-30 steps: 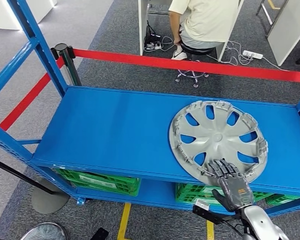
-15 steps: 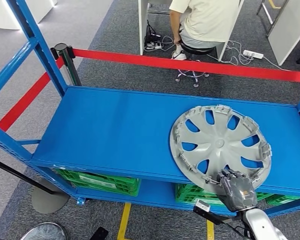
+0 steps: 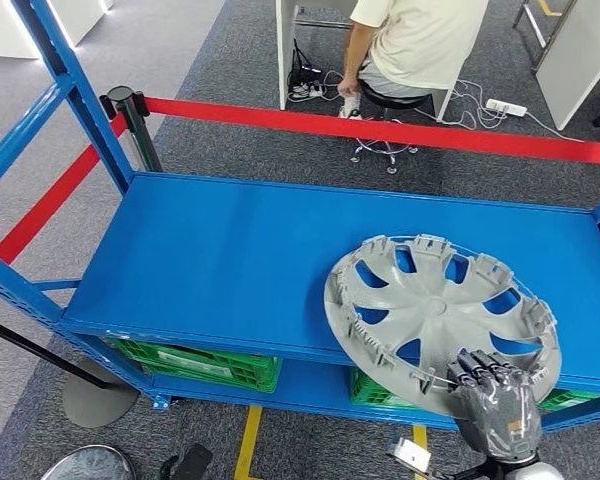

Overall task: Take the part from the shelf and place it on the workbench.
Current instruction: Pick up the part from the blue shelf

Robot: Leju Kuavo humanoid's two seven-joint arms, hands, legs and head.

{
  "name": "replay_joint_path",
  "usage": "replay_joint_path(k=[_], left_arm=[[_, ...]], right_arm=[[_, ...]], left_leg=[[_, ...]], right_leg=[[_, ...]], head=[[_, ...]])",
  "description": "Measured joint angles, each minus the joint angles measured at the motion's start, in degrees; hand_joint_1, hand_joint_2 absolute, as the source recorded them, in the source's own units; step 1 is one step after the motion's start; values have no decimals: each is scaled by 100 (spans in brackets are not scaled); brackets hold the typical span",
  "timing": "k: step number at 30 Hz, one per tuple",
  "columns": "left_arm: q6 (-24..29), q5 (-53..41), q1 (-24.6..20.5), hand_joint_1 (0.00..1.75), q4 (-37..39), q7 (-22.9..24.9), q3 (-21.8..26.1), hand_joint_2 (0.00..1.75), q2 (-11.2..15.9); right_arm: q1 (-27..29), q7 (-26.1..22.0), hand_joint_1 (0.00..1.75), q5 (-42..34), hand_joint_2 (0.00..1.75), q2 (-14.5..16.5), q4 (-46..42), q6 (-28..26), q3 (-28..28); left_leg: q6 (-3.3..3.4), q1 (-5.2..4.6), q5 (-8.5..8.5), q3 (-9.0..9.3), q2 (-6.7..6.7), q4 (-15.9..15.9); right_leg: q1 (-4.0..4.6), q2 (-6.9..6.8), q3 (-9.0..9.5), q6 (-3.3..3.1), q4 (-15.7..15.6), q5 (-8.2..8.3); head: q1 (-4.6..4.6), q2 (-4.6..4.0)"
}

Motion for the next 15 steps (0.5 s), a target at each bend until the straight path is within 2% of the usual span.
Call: replay_joint_path(k=[3,7,11,15], left_arm=[[31,7,-2,0,0,-41,0,0,-1],[-55,42,-2,0,0,-85,2,0,0],[-139,54,-2,0,0,-101,2,0,1],[-172,58,-3,0,0,-101,2,0,2]], right_arm=[[61,-629,175,1,175,257,-471,-5,-310],[91,-1357,175,5,175,765,-1057,-9,-654],[59,-1638,175,8,175,1165,-1511,-19,-896],[59,-1749,175,8,175,1367,-1741,-19,-1037]], left_leg=[[0,1,0,0,0,0],[0,2,1,0,0,-3],[-2,4,-1,0,0,-4],[-5,3,-3,0,0,-5]], right_leg=[[0,-1,-1,0,0,0],[2,-1,-1,-1,2,-1],[3,-2,0,-5,2,-4],[3,0,0,-5,2,-4]], head=[[0,0],[-2,0],[-2,0],[-1,0]])
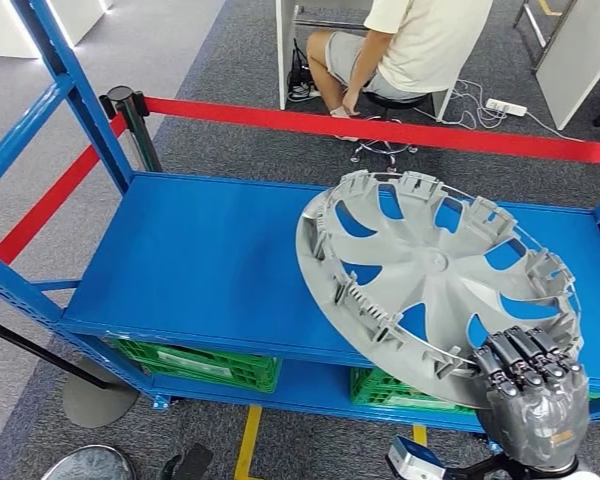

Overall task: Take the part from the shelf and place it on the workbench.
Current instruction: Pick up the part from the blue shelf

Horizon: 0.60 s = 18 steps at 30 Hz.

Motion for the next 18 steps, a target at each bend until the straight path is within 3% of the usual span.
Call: replay_joint_path(k=[7,18], left_arm=[[-51,10,-1,0,0,0,0,0,4],[-32,-7,2,0,0,19,-2,0,3]], right_arm=[[-34,-175,175,0,175,258,-289,0,-133],[-75,-290,175,-12,175,417,-499,0,-223]], left_leg=[[0,0,0,0,0,0],[-4,0,-3,0,0,-1]], right_leg=[[0,-1,-1,0,0,0],[0,0,-1,-2,0,-3]], head=[[-1,0],[-1,0]])
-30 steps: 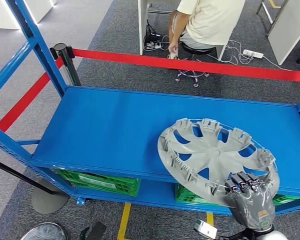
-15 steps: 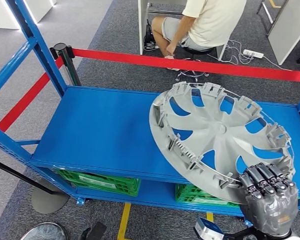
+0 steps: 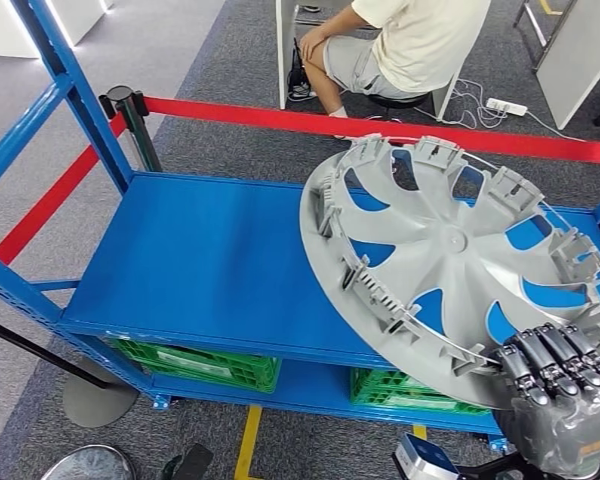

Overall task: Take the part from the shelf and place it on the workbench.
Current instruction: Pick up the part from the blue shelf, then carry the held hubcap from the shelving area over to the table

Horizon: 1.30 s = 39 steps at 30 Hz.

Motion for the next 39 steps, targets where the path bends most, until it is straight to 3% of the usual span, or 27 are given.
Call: replay_joint_path(k=[25,30,34,36,39], left_arm=[[-237,172,17,0,0,-36,10,0,27],[-243,139,21,0,0,-35,10,0,47],[-211,135,22,0,0,-33,10,0,61],[-183,133,18,0,0,-30,10,0,62],[-149,127,21,0,1,-26,10,0,64]], right_arm=[[44,-72,175,12,175,116,2,0,-60],[70,-70,175,14,175,125,5,2,-62],[78,-49,175,14,175,128,7,2,-63],[84,-37,175,14,175,127,10,2,-72],[96,0,175,15,175,127,27,2,-87]], left_leg=[[11,-18,-14,0,0,2],[48,-59,-37,0,0,13],[122,-82,-24,14,3,-12],[164,-53,11,40,11,-75],[184,-33,23,47,17,-101]], right_leg=[[-19,-1,2,12,-3,-7],[-61,0,19,47,-5,-21],[-98,3,56,125,-3,-34],[-95,-2,-46,151,229,-212],[-97,-7,-551,170,1299,-717]], head=[[0,0],[-1,0],[-3,0],[17,0],[42,0]])
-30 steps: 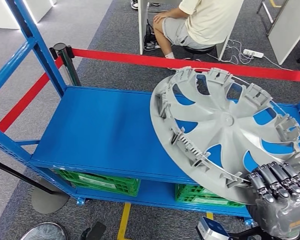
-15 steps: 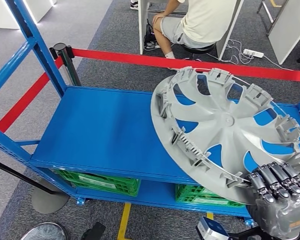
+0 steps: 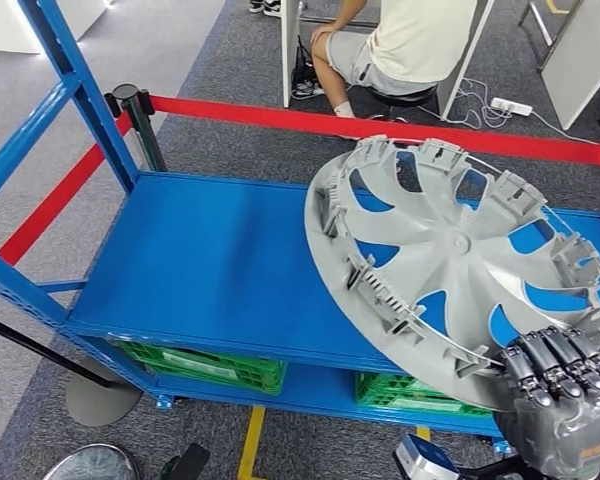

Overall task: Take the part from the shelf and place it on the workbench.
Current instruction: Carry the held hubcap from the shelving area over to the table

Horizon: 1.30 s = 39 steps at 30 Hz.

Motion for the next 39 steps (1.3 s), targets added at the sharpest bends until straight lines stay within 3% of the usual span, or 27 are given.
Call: replay_joint_path(k=[1,2,3,4,6,8,11,13,16,18,19,20,21,23,24,26,28,29,31,32,33,34,36,38,39], left_arm=[[9,-3,5,0,0,0,0,0,3],[20,-5,9,0,1,1,0,0,5],[32,-7,13,0,1,0,0,0,8],[43,-8,16,0,1,-1,0,0,9],[63,-9,19,0,1,-1,0,0,15],[80,-10,23,0,2,-4,0,0,24],[95,-5,36,0,3,-12,0,0,31],[118,9,37,0,3,-23,0,0,31],[161,48,33,0,3,-32,4,0,29],[183,60,34,0,3,-32,13,0,31],[191,61,33,0,3,-32,20,0,33],[195,61,30,0,3,-32,26,0,35],[200,62,24,0,3,-33,32,0,39],[219,63,3,0,3,-34,38,0,45],[233,68,-6,0,3,-34,41,0,46],[262,97,-3,0,3,-37,54,0,51],[290,144,11,0,3,-43,76,0,70],[300,157,12,0,3,-45,85,0,83],[304,168,6,0,3,-35,93,0,106],[299,166,5,0,3,-25,98,0,115],[293,164,6,0,3,-13,107,0,122],[287,163,8,0,3,-2,117,0,127],[280,171,11,0,3,5,139,0,132],[281,186,12,0,3,8,161,0,139],[284,193,11,0,3,9,172,0,144]], right_arm=[[8,22,175,1,175,0,9,0,-1],[18,51,175,1,175,-1,19,0,-1],[28,85,175,2,175,-2,28,1,-1],[34,119,175,2,175,-5,34,1,0],[39,162,175,3,175,-14,45,-1,3],[46,176,175,6,175,-21,58,-3,7],[75,213,175,11,175,-33,81,-4,5],[81,248,175,13,175,-35,92,-4,4],[90,290,175,13,175,-36,113,-4,4],[98,312,175,14,175,-38,142,-4,4],[101,318,175,14,175,-39,155,-4,4],[103,322,175,14,175,-39,163,-4,4],[103,323,175,14,175,-40,168,-4,4],[105,317,175,14,175,-40,170,-5,4],[107,300,175,14,175,-40,172,-5,4],[122,241,175,14,175,-40,185,-6,0],[164,162,175,14,175,-40,208,-6,-23],[180,128,175,13,175,-40,221,-6,-38],[197,84,175,12,175,-40,255,-7,-56],[201,86,175,11,175,-40,275,-7,-60],[208,98,175,11,175,-40,296,-8,-61],[216,115,175,11,175,-40,317,-8,-64],[232,136,175,11,175,-39,349,-8,-72],[245,128,175,11,175,-36,366,-9,-87],[255,124,175,10,175,-33,372,-9,-96]], left_leg=[[-2,2,1,-1,1,1],[-8,8,4,-2,1,4],[-21,20,7,-2,-2,10],[-46,38,9,-3,-6,22],[-130,45,15,-20,-19,58],[-217,24,54,-47,-33,93],[-298,39,53,-110,-33,149],[-351,52,-275,-254,-17,482],[-393,54,-858,-537,-8,1344],[-377,52,-968,-575,-7,1715],[-351,47,-891,-474,-7,1666],[-310,37,-753,-275,-7,1421],[-255,17,-626,-1,-7,1046],[-160,-26,-536,480,-8,306],[-137,-44,-543,598,-10,93],[-124,-51,-508,597,-12,-35],[-83,-32,-400,538,7,-85],[-58,-18,-344,496,18,-107],[-24,-15,-242,385,28,-107],[-22,-17,-188,320,32,-105],[-26,-17,-133,250,36,-103],[-36,-16,-77,179,40,-99],[-74,-6,25,48,41,-80],[-134,-15,111,-55,33,-38],[-163,-24,152,-87,29,-17]], right_leg=[[-6,-1,-137,13,269,-56],[-13,-2,-183,26,336,4],[-24,-4,-119,43,177,169],[-41,-6,42,65,-168,395],[-55,16,404,91,-859,688],[-52,50,511,48,-1083,735],[-48,49,403,-104,-1052,803],[-53,28,317,-224,-1057,872],[-35,7,190,-304,-1056,967],[-7,-4,82,-321,-1053,1046],[11,-6,25,-325,-1052,1089],[29,-5,-25,-324,-1052,1131],[40,-3,-65,-319,-1052,1170],[66,-6,-127,-282,-1050,1244],[67,-12,-149,-253,-1054,1285],[59,-17,-181,-180,-1081,1379],[51,-11,-255,-122,-996,1263],[50,-9,-324,-101,-813,1065],[44,-11,-503,-69,-146,530],[43,-11,-558,-54,192,358],[43,-11,-555,-42,408,307],[42,-12,-461,-32,434,380],[34,-13,4,-16,-88,665],[37,-3,558,-26,-863,696],[43,5,697,-51,-1109,641]], head=[[-2,0],[-1,0],[-1,0],[-1,0],[7,0],[3,0],[-11,0],[-33,0],[-61,0],[-66,0],[-67,0],[-66,0],[-65,0],[-62,0],[-61,0],[-59,0],[-51,0],[-44,0],[-33,0],[-32,0],[-31,0],[-27,0],[-25,0],[-30,0],[-37,0]])
